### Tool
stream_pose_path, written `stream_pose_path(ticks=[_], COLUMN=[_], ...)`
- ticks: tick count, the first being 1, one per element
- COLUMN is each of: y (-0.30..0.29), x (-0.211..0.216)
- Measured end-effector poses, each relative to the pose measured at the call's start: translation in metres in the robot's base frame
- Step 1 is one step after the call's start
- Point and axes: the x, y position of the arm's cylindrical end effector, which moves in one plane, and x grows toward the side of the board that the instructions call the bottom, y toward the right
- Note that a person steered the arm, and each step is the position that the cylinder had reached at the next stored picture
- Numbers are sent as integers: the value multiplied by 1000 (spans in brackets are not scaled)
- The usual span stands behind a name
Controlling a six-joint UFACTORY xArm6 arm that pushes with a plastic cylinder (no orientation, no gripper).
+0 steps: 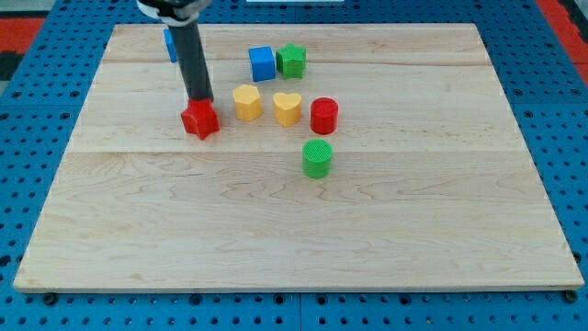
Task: Push red star towards bottom center
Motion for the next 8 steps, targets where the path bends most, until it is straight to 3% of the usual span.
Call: stream_pose_path(ticks=[1, 3, 5, 8], y=[2, 1, -49, -40], x=[44, 69, 110, 138])
